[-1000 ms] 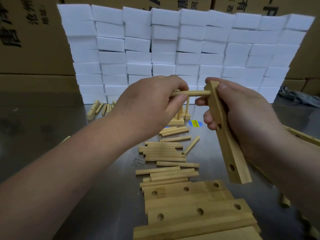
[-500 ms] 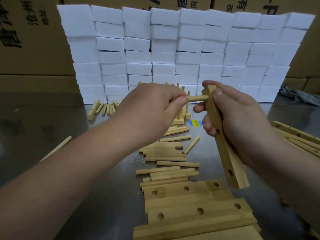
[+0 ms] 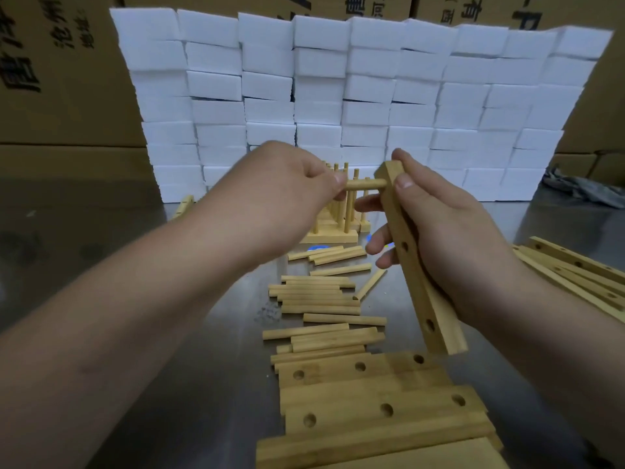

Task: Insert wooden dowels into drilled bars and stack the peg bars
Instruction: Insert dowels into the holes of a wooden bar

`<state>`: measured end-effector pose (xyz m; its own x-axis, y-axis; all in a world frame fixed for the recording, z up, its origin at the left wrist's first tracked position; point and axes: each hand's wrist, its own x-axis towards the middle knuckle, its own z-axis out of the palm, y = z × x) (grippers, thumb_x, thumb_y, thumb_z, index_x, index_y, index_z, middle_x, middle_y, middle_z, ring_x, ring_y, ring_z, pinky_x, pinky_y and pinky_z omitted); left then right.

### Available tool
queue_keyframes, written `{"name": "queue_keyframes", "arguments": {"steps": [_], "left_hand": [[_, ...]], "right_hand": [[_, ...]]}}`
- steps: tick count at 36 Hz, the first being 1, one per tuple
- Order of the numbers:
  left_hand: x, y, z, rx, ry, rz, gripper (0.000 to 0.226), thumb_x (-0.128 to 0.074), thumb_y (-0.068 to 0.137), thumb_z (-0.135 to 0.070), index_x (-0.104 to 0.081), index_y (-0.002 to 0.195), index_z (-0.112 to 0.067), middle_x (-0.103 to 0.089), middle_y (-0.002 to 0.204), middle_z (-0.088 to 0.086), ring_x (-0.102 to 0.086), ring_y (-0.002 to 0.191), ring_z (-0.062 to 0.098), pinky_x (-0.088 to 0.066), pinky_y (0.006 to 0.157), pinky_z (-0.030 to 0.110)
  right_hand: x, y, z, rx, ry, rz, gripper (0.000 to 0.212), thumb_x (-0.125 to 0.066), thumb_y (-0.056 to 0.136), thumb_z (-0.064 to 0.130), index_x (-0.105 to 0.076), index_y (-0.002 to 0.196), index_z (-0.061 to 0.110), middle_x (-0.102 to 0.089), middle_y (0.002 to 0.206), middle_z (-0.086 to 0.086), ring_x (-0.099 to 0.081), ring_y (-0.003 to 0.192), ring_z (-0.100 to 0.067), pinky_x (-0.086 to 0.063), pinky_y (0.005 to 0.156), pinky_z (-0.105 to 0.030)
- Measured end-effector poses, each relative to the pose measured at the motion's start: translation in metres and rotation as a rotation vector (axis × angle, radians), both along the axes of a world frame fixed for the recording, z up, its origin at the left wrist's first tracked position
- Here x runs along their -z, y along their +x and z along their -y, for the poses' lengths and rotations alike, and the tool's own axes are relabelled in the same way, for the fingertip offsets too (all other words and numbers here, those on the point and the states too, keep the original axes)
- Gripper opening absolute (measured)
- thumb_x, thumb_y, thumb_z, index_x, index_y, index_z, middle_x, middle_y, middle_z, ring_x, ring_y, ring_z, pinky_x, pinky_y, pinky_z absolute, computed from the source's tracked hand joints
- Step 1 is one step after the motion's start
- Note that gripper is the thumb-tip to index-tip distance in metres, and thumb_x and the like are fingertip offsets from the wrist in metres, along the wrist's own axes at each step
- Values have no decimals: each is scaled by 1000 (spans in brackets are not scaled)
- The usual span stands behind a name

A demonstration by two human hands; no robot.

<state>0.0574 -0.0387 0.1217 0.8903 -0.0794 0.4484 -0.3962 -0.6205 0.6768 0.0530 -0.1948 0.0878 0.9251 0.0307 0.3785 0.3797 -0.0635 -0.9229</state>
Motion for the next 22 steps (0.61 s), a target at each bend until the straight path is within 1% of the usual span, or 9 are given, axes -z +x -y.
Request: {"name": "queue_keyframes", "arguments": {"steps": [2, 4, 5, 8, 11, 15, 17, 19, 22], "left_hand": [[-4, 2, -5, -25, -18, 40, 30, -50, 91, -42, -67, 70, -27, -49, 46, -7, -39, 36, 6, -27, 33, 15], [-7, 6, -11, -55, -7, 90, 29, -48, 92, -40, -67, 76, -26, -41, 36, -12, -36, 31, 4, -28, 31, 16], [-8, 7, -14, -69, 24, 122, 28, -47, 93, -39, -67, 80, -26, -42, 35, -13, -37, 31, 3, -30, 34, 19], [-9, 8, -19, -115, 212, 226, 29, -44, 93, -39, -67, 87, -24, -53, 51, -7, -47, 48, 4, -30, 45, 25], [-9, 6, -20, -151, 348, 268, 26, -46, 92, -41, -68, 92, -27, -59, 68, -6, -50, 61, 6, -36, 53, 22], [-13, 6, -23, -186, 527, 265, 27, -44, 91, -44, -67, 92, -28, -57, 67, -7, -48, 62, 3, -32, 51, 21], [-18, 5, -25, -199, 593, 262, 26, -44, 90, -45, -66, 92, -32, -55, 65, -10, -48, 60, 1, -28, 49, 22], [-23, 3, -28, -205, 646, 255, 25, -45, 88, -46, -67, 90, -33, -56, 64, -11, -48, 59, 2, -26, 49, 22], [-27, 0, -32, -219, 713, 238, 22, -45, 85, -52, -61, 78, -38, -60, 66, -10, -47, 58, 2, -26, 48, 22]], "right_hand": [[2, -1, 0, 2, -53, -17, 49, -41, 98, 31, -27, 145, 32, -71, 82, 5, -58, 52, -11, -46, 45, -21], [3, -1, 1, 9, -124, -29, 44, -39, 98, 32, -33, 142, 34, -70, 77, 6, -55, 50, -8, -43, 43, -19], [4, -1, 0, 8, -145, -29, 41, -38, 99, 31, -38, 140, 35, -69, 74, 7, -54, 49, -7, -42, 42, -18], [6, -1, -4, 20, -139, -16, 37, -36, 100, 26, -46, 134, 35, -63, 65, 8, -49, 44, -6, -38, 40, -17], [7, -2, -6, 16, -117, -31, 36, -36, 100, 25, -49, 131, 36, -59, 60, 9, -46, 43, -7, -38, 40, -18], [8, -10, -11, -56, -115, -61, 36, -35, 100, 27, -47, 128, 44, -57, 61, 10, -47, 45, -6, -40, 43, -19], [10, -16, -16, -110, -113, -69, 33, -34, 100, 28, -51, 115, 50, -56, 61, 10, -47, 45, -5, -41, 44, -19], [11, -21, -20, -154, -119, -67, 30, -33, 99, 28, -52, 101, 51, -55, 62, 10, -47, 46, -5, -42, 44, -19], [11, -25, -22, -186, -108, -84, 30, -33, 98, 28, -53, 93, 50, -55, 62, 9, -47, 47, -6, -42, 44, -19]]}}
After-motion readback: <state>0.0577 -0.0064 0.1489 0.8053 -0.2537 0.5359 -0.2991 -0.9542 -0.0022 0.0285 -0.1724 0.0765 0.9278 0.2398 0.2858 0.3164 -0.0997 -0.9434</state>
